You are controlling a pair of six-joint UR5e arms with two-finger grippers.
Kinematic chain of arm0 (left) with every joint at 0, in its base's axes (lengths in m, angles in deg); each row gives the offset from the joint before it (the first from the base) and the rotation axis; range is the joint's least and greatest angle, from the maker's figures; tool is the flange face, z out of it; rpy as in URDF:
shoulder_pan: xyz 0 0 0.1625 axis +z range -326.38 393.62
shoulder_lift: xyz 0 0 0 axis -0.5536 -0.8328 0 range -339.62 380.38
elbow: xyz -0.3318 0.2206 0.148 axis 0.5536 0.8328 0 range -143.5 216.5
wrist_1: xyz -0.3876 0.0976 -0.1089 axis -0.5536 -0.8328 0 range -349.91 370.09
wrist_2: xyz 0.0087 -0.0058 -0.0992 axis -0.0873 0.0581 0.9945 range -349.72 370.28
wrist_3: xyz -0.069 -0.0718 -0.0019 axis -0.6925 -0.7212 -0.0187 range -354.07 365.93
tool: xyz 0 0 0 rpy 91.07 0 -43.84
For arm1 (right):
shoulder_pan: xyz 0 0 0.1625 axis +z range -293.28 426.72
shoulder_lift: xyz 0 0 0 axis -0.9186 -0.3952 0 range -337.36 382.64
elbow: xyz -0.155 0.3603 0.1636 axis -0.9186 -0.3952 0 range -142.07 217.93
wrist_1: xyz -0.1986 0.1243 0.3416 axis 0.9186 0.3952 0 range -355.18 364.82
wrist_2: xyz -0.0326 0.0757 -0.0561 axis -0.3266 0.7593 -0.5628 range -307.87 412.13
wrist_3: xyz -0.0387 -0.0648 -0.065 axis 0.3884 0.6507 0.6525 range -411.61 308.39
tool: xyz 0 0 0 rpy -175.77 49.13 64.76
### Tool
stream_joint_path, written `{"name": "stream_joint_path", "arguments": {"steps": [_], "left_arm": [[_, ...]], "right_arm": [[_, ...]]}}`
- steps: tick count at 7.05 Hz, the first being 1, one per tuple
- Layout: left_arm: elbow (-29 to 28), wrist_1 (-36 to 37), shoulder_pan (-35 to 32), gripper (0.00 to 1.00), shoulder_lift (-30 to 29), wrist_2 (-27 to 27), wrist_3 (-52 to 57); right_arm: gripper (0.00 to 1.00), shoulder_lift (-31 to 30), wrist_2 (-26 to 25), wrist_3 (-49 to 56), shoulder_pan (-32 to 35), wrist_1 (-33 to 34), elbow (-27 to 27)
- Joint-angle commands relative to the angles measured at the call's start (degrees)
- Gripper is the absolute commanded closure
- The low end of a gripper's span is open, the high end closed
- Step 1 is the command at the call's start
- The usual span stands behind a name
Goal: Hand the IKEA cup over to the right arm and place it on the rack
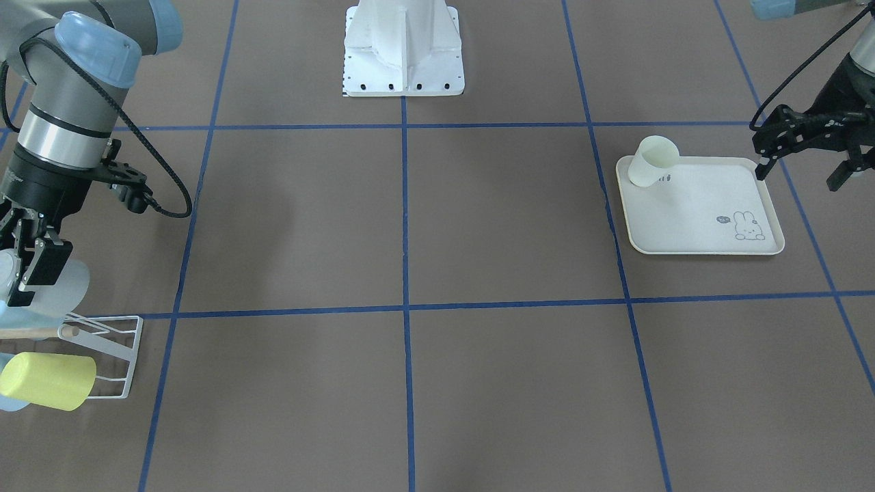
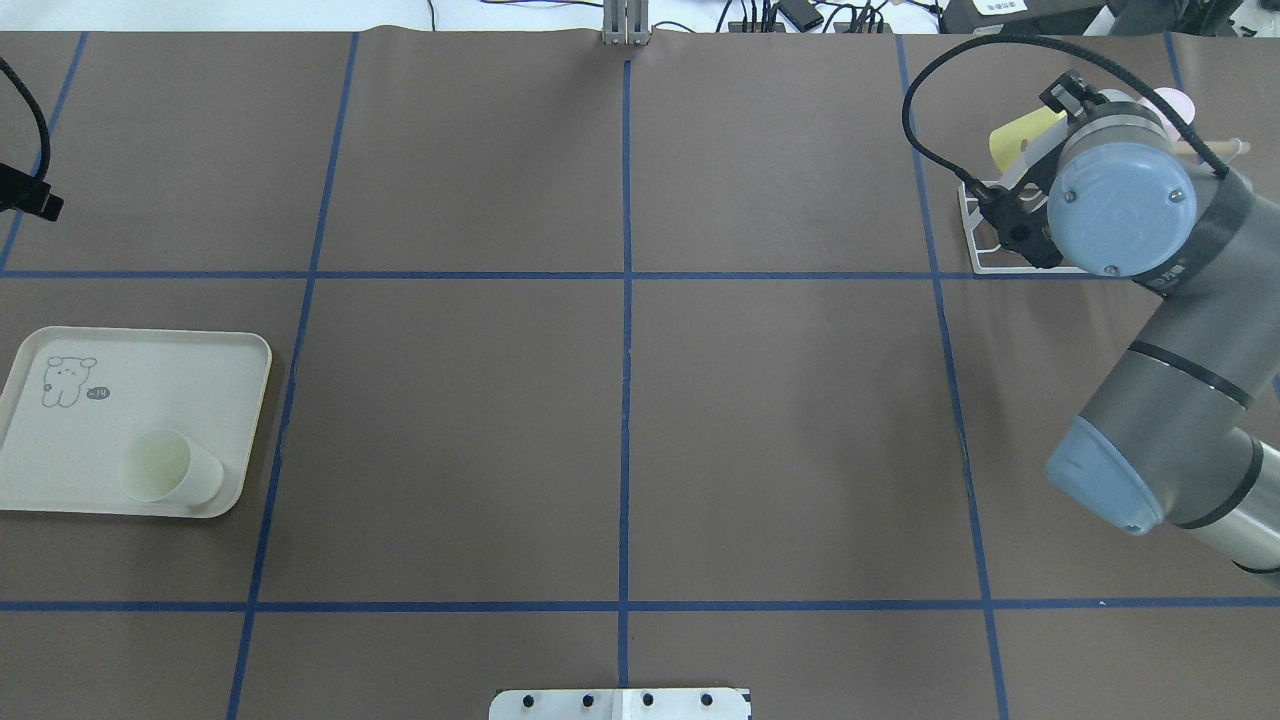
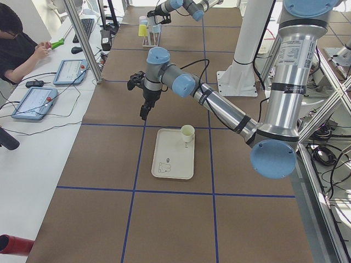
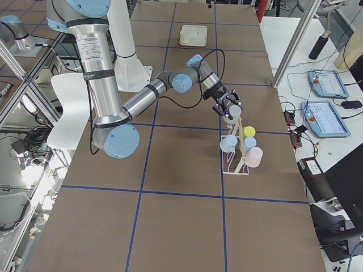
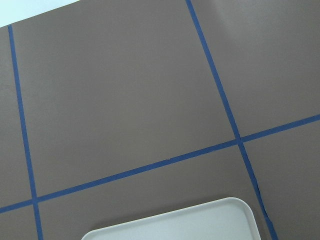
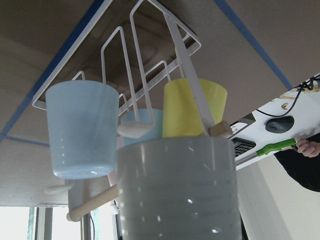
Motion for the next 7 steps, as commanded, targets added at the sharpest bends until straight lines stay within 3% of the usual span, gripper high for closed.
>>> {"name": "stream_joint_path", "arguments": {"steps": [1, 7], "left_arm": [[0.0, 0.0, 0.0, 0.00, 0.0, 0.1, 0.0], [0.0, 0.0, 0.0, 0.00, 0.0, 0.1, 0.0]], "right_arm": [[0.76, -1.7, 0.1, 0.7, 0.8, -2.1, -0.3], [0.76, -1.6, 0.4, -0.3, 0.4, -10.4, -7.0]]}}
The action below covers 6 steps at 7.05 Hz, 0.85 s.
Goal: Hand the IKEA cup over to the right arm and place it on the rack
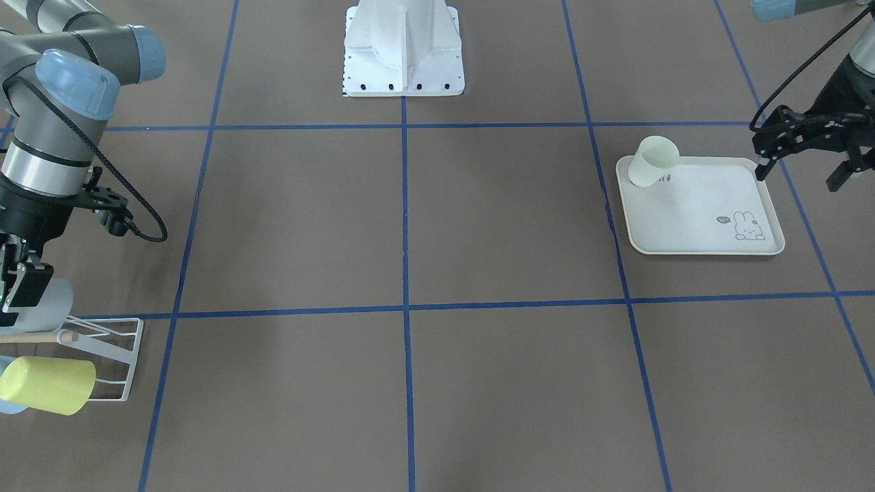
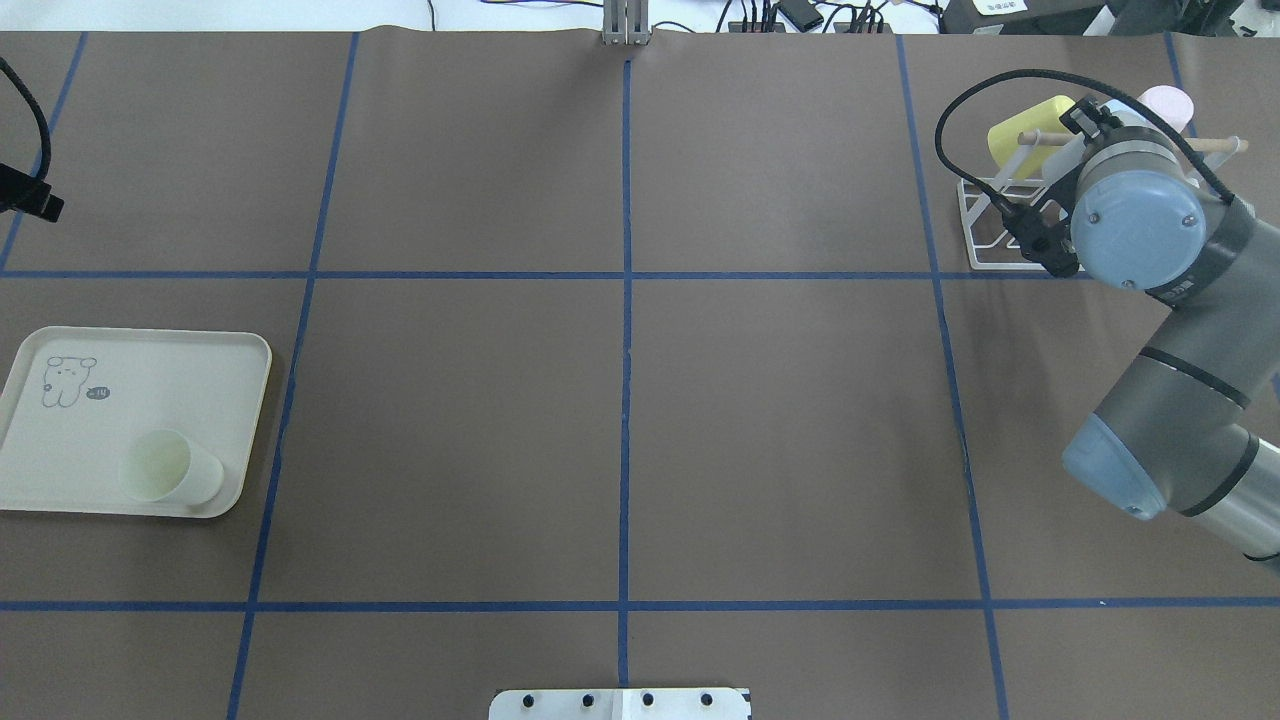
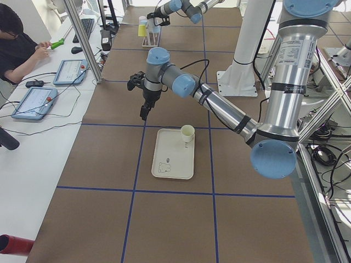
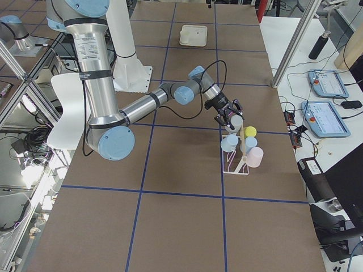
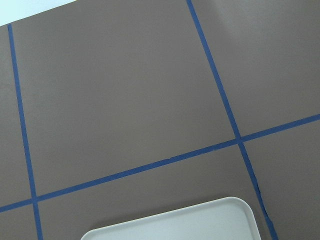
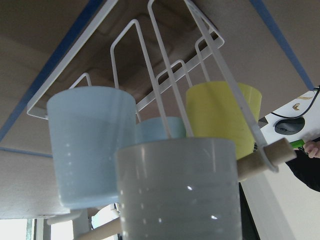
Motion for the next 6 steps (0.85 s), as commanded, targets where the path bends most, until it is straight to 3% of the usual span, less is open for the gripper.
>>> {"name": "stream_joint_path", "arguments": {"steps": [1, 3, 4, 6], "left_arm": [[0.0, 0.0, 0.0, 0.00, 0.0, 0.0, 0.0], [0.0, 0.0, 0.0, 0.00, 0.0, 0.0, 0.0], [0.0, 0.0, 0.0, 0.00, 0.0, 0.0, 0.0], [0.0, 0.0, 0.0, 0.00, 0.1, 0.0, 0.0]], "right_arm": [[0.75, 0.2, 0.2, -0.3, -0.2, -0.9, -0.7], [0.70, -0.2, 0.4, -0.3, -0.7, -0.9, -0.5], [0.62, -0.3, 0.3, -0.2, -1.0, -0.8, -0.4], [0.35, -0.3, 0.3, 0.0, -1.6, -0.7, -0.4]]}}
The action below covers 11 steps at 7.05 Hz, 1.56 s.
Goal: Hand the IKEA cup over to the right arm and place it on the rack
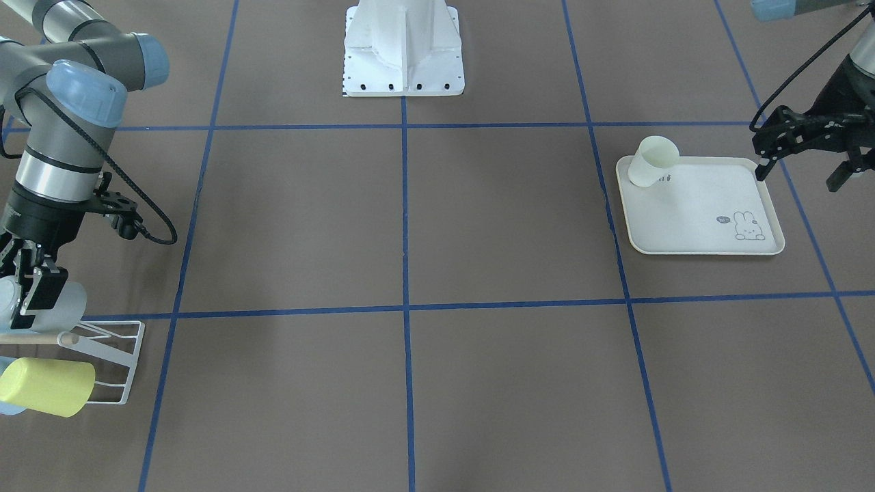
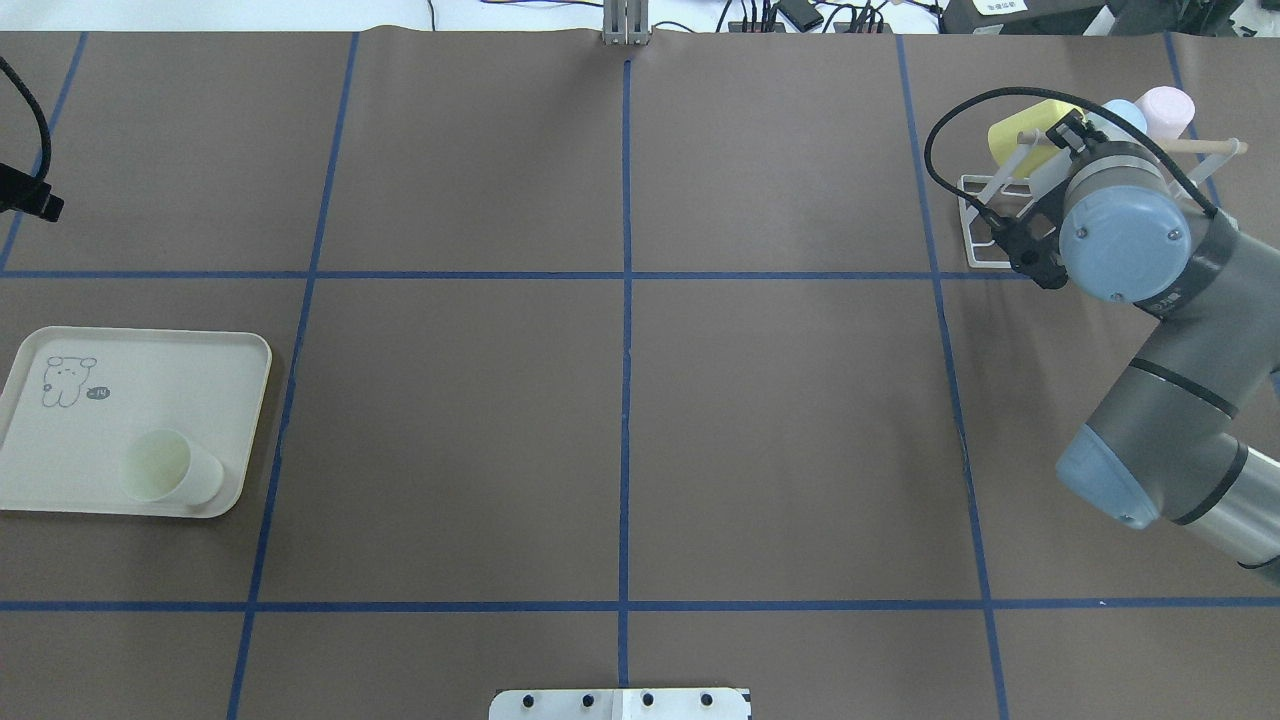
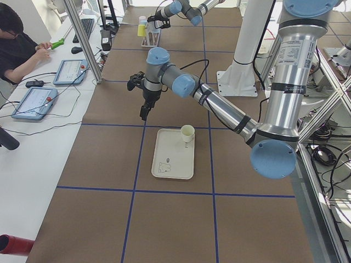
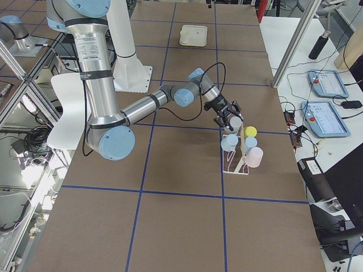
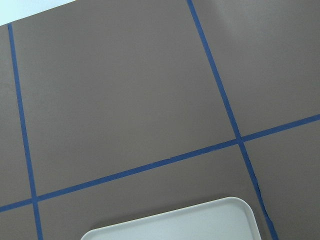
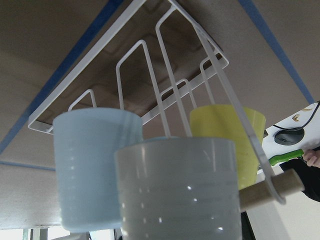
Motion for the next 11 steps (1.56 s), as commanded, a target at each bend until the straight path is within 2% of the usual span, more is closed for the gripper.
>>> {"name": "stream_joint_path", "arguments": {"steps": [1, 3, 5, 7, 9, 10, 11], "left_arm": [[0.1, 0.0, 0.0, 0.00, 0.1, 0.0, 0.0], [0.1, 0.0, 0.0, 0.00, 0.1, 0.0, -0.1], [0.1, 0.0, -0.1, 0.00, 0.2, 0.0, 0.1], [0.1, -0.1, -0.1, 0.00, 0.4, 0.0, 0.1], [0.3, -2.7, 0.0, 0.00, 3.0, -0.1, 0.1], [0.5, -7.7, 0.0, 0.00, 6.6, -0.1, -0.6], [0.1, -14.9, 0.6, 0.00, 10.3, -0.3, -6.9]], "right_arm": [[0.14, -0.1, 0.0, 0.1, -0.4, -0.3, 0.1], [0.03, 0.1, -0.3, 0.7, -0.5, -0.3, 0.5], [0.02, 1.4, 0.2, 0.6, -0.6, -0.3, 3.0], [0.01, 3.0, 6.0, -5.2, -0.5, -0.2, 7.6], [0.01, 4.2, 15.4, -25.5, -0.6, -0.3, 9.2], [0.01, 4.8, 19.6, -37.2, -0.7, -0.4, 9.8], [0.01, 6.0, 22.0, -48.3, -2.4, -0.5, 9.9]]}}
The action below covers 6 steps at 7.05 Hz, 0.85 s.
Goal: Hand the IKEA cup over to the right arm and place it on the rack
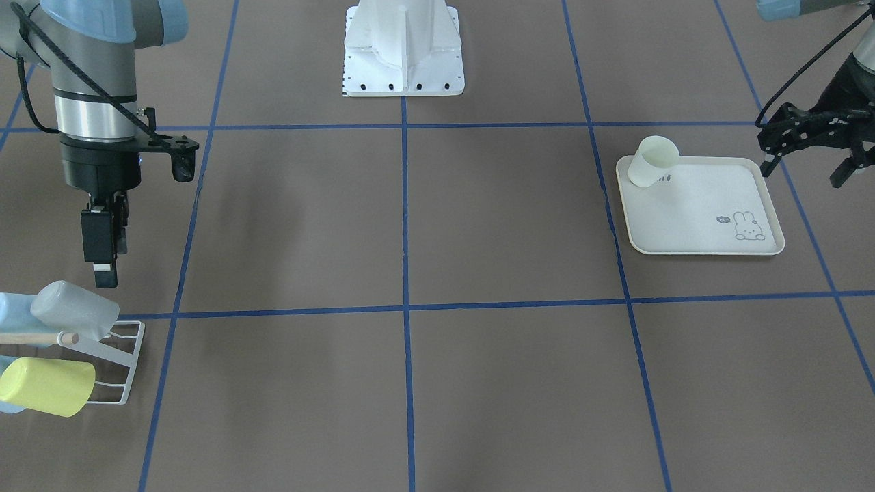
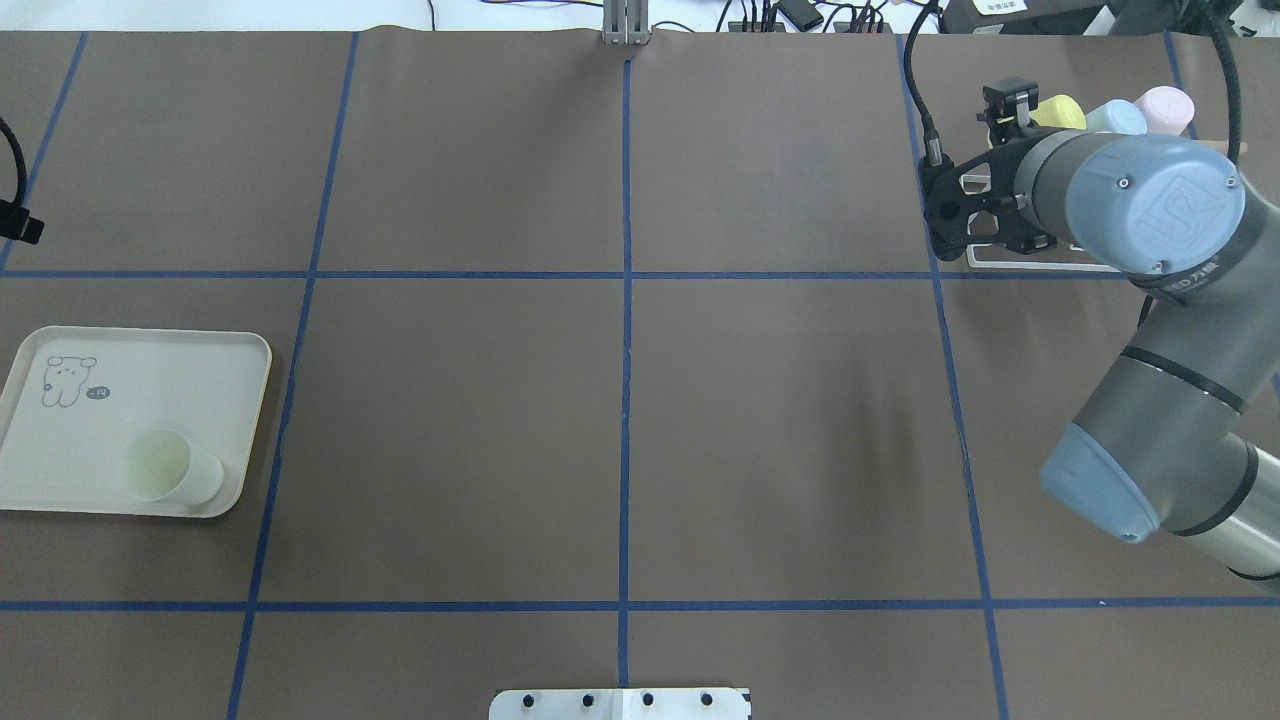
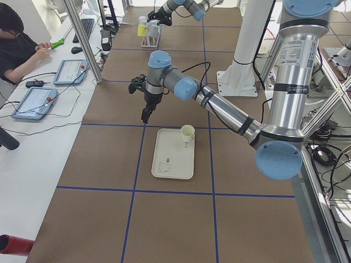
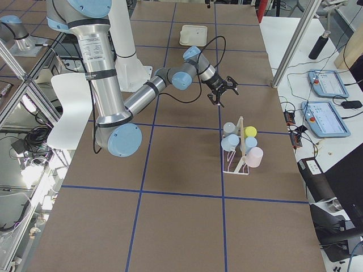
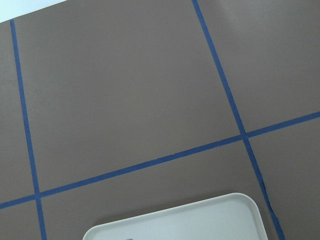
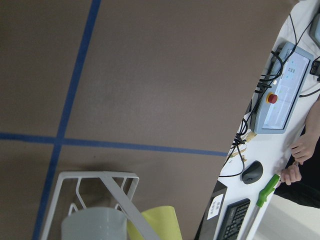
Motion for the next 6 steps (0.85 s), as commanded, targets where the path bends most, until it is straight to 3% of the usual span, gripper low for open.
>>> {"name": "stream_joint_path", "arguments": {"steps": [1, 4, 6], "left_arm": [[-0.5, -15.6, 2.7, 0.00, 9.2, -0.1, -9.1], [-3.4, -29.6, 16.5, 0.00, 11.9, -5.1, -28.2], [-4.1, -30.1, 18.4, 0.00, 13.1, -5.2, -28.4]], "right_arm": [[0.01, 3.1, 4.1, -24.0, -4.3, -0.1, 0.5], [0.01, 7.2, 5.8, -53.9, -10.5, -2.7, 0.5], [0.01, 7.3, 7.5, -58.9, -11.5, -4.6, 0.2]]}}
